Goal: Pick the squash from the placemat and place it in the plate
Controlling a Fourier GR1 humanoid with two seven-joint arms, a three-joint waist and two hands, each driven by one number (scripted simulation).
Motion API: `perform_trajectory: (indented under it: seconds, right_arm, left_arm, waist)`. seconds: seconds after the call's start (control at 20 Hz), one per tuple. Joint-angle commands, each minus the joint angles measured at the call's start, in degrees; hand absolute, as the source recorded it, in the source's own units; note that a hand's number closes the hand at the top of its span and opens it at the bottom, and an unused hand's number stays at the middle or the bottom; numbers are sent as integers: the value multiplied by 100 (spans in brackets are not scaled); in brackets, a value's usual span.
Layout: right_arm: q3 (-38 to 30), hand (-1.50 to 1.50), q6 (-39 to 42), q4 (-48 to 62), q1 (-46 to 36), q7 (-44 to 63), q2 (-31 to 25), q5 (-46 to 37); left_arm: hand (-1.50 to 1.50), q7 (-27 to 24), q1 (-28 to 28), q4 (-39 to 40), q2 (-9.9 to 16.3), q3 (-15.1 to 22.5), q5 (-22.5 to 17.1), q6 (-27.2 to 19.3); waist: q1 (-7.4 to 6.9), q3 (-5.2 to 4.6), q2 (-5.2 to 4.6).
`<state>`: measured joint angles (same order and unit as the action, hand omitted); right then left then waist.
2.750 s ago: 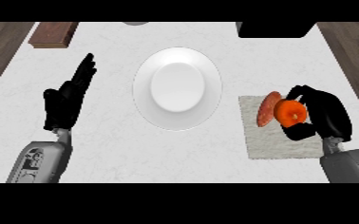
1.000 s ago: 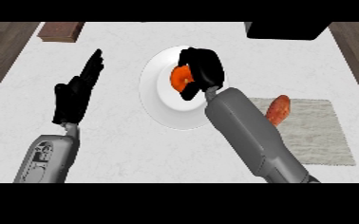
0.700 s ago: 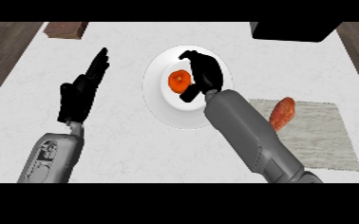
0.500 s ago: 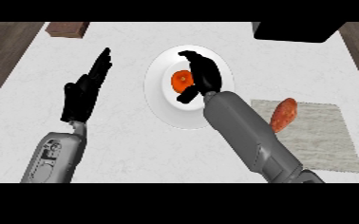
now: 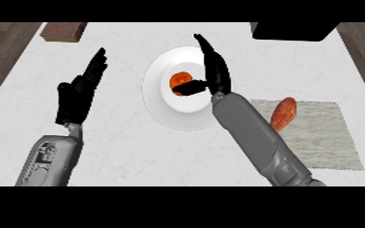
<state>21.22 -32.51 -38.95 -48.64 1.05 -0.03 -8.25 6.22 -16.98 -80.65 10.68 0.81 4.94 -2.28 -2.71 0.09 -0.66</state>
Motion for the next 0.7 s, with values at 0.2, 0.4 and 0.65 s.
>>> perform_trajectory:
  seconds: [0.2, 0.4, 0.65]
  right_arm:
    - [-1066, -150, 193, -870, 665, -620, -792, 745]
    - [-1266, -150, 598, -1448, 1452, -814, -1243, 909]
    - [-1612, -150, 1600, -1709, 1754, -843, -1861, 1124]
  left_arm:
    - [0, -203, 431, -64, 91, -204, -30, -18]
    - [0, -233, 450, -82, -68, -83, 88, -85]
    - [0, -223, -38, 396, 86, -352, 47, 56]
  waist:
    - [302, -7, 74]
    - [327, -9, 82]
    - [304, -10, 66]
